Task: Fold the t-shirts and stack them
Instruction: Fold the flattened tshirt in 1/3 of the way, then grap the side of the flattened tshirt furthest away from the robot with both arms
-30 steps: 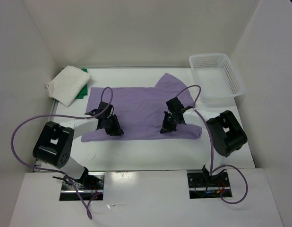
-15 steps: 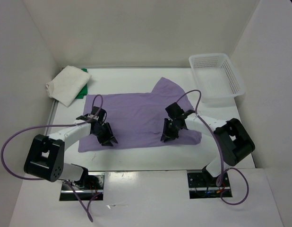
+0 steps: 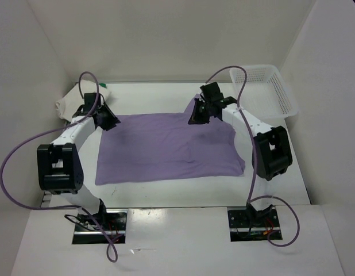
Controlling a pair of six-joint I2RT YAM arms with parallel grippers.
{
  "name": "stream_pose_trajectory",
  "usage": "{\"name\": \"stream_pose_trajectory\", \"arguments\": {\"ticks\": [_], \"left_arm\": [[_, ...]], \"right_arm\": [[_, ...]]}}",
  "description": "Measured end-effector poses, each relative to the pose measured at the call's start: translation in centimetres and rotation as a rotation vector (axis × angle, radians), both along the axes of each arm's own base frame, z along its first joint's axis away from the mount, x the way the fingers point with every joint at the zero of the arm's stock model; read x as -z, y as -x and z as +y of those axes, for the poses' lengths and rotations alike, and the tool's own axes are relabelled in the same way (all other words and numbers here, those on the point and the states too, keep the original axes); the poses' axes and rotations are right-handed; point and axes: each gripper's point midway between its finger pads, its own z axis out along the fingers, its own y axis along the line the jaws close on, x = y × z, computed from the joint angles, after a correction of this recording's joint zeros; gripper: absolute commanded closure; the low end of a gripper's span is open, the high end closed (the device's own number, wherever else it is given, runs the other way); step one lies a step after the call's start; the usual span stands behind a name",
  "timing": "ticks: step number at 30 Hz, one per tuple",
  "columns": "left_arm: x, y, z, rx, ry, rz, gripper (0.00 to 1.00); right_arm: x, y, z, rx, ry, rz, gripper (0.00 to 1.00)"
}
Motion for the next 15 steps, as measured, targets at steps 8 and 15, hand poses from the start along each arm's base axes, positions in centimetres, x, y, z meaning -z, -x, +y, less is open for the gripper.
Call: {"name": "stream_pose_trajectory", "arguments": {"ticks": [8,15], "left_arm": [[1.6,-6.6,6.9,-0.179,-0.199,-0.006,0.55],[4.1,-10.2,10.3,-0.227,-0.318,0.022,0.51]], "right_arm": [[0.0,-5.8,-1.2,0.018,0.007,-0.048,0.94],[0.7,-9.1,-2.2,0.031,-0.022,-0.051,0.91]]}}
